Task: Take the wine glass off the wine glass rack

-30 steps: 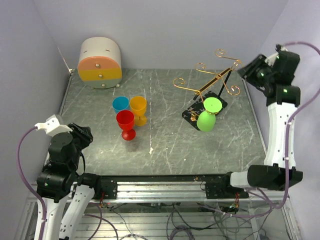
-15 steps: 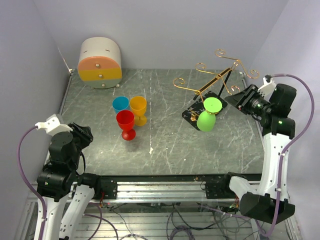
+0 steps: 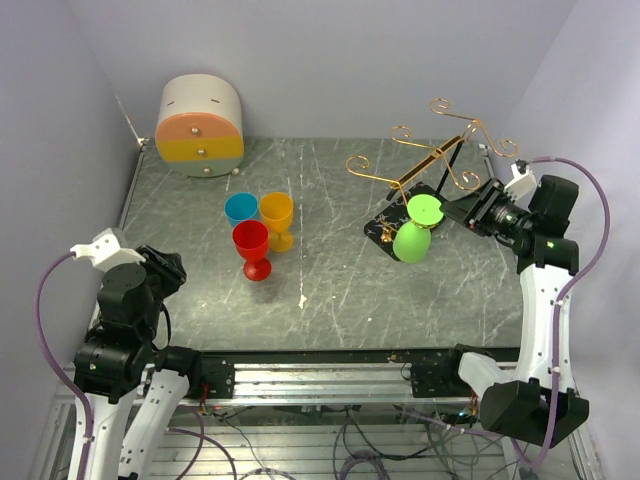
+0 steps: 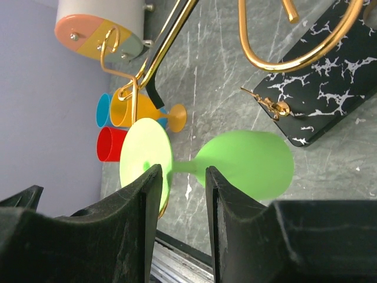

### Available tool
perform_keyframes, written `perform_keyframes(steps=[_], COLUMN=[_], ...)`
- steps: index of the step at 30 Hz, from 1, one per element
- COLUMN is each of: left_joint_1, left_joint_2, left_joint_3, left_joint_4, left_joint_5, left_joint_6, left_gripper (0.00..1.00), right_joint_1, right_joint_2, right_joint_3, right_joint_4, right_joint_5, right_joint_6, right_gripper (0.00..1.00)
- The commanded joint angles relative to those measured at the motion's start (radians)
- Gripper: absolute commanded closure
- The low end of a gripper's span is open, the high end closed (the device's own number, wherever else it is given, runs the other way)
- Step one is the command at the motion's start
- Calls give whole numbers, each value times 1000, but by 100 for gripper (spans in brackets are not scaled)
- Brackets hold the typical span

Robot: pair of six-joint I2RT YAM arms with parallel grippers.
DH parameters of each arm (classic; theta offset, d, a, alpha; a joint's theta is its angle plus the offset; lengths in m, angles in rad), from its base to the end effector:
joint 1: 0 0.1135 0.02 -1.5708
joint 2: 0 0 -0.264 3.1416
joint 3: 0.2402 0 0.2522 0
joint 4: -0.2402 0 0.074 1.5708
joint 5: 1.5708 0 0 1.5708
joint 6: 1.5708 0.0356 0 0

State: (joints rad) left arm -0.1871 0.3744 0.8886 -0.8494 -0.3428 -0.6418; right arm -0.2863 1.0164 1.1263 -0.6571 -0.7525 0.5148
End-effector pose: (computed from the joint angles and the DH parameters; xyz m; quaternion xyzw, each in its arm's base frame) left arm 0.0608 0.0007 0.3474 -0.2773 0.7603 -0.1026 0.5784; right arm 0.2019 -0.0341 0.3724 0.1505 0.8169 0.3702 0.4160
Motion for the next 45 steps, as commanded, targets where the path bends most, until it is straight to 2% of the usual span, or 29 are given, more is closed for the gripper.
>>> perform_keyframes(steps=[1,21,24,29,31,45], left_joint_1=[-6,-6,-6,-6,-6,-6], left_joint_2=[3,8,7,8,7,6], left_joint_3=[-2,-1,-1,-2,-2,1], left_joint_4=[32,31,31,29,30,26], left_joint_5=[2,0,0,-1,-2,1], left_joint_6=[7,5,5,4,4,4], left_gripper=[53,53,53,53,53,53], right_joint_1=[-1,42,58,63,63,62], right_joint_2=[-9,26,29,28,24,-28], right_joint_3=[-11,-40,-42,-43,-40,-2], right_joint_4=[61,141,152,174,181,177], right_joint_5=[-38,-111,-110,-107,-98,-68], right_joint_6=[2,33,36,48,57,107], right_gripper=[64,69,74,96,100,100])
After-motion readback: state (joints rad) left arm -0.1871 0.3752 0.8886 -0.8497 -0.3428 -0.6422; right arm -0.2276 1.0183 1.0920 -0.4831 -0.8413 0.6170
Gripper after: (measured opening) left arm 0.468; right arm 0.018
